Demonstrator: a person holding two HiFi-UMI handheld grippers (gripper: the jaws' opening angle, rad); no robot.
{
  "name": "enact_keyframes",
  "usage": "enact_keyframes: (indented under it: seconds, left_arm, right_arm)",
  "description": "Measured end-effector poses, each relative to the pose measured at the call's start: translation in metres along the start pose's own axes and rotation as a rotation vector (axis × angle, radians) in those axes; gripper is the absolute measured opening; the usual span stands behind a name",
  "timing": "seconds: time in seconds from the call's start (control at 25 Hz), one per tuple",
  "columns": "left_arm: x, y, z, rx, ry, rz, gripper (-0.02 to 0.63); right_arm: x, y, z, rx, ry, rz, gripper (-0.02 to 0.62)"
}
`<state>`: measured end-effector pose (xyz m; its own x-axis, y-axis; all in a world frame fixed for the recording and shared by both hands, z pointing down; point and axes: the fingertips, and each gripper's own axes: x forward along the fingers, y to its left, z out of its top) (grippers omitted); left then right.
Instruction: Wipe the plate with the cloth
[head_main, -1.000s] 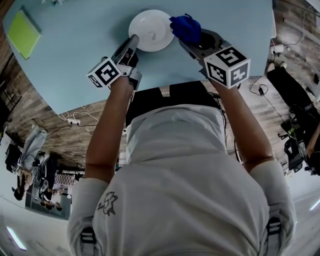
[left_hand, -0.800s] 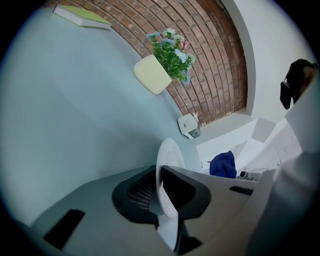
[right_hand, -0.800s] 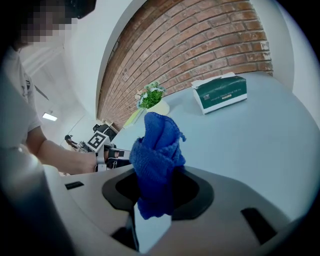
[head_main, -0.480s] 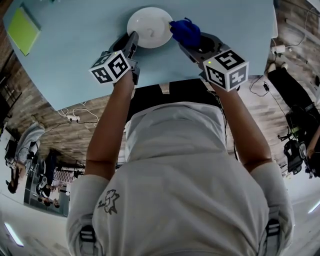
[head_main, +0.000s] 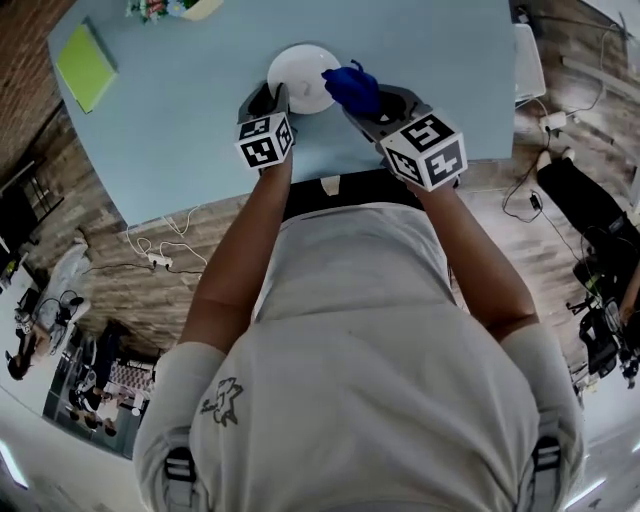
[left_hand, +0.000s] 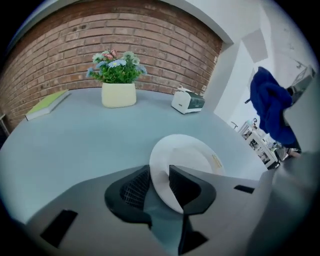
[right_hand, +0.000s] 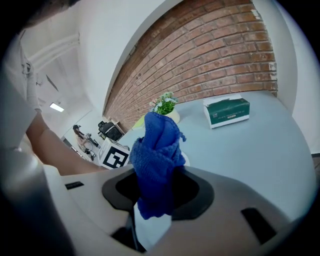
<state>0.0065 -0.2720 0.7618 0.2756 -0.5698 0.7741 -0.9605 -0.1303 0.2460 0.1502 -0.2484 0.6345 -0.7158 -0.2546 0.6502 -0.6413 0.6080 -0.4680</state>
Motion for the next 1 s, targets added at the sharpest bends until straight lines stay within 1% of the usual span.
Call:
enact_keyframes:
  seconds: [0.12, 0.16, 0.2, 0.32, 0.48, 0.68, 0.76, 0.88, 1.0]
  left_arm:
    - [0.003, 0.002, 0.005, -0.018, -0.017, 0.02, 0.119]
    - [0.003, 0.003, 0.004, -0.021, -0.012, 0.02, 0.131]
    - [0.001, 0.004, 0.002, -0.022, -0.003, 0.021, 0.163]
    - [-0.011, 0.007, 0.002, -0.02, 0.008, 0.037, 0.169]
    - [-0.042, 0.002, 0.023, -0.005, -0.057, 0.037, 0.169]
    - [-0.098, -0.021, 0.061, -0.001, -0.175, -0.023, 0.169]
    - [-0.122, -0.032, 0.072, 0.014, -0.217, -0.046, 0.169]
    - [-0.157, -0.044, 0.08, 0.043, -0.26, -0.088, 0.169]
    - [-0.188, -0.051, 0.082, 0.084, -0.28, -0.162, 0.167]
  right_arm:
    - [-0.009, 0.007, 0.01, -0.054, -0.015, -0.009, 0.144]
    - [-0.013, 0.01, 0.013, -0.072, -0.02, -0.014, 0.144]
    - [-0.018, 0.012, 0.015, -0.085, -0.025, -0.018, 0.144]
    - [-0.03, 0.015, 0.021, -0.116, -0.043, -0.031, 0.144]
    - [-0.043, 0.022, 0.03, -0.147, -0.084, -0.026, 0.144]
    - [-0.05, 0.035, 0.039, -0.178, -0.131, 0.011, 0.144]
    - [-0.054, 0.04, 0.047, -0.196, -0.154, 0.022, 0.144]
    - [-0.062, 0.052, 0.058, -0.215, -0.185, 0.031, 0.144]
    - [-0.072, 0.074, 0.068, -0.233, -0.212, 0.044, 0.144]
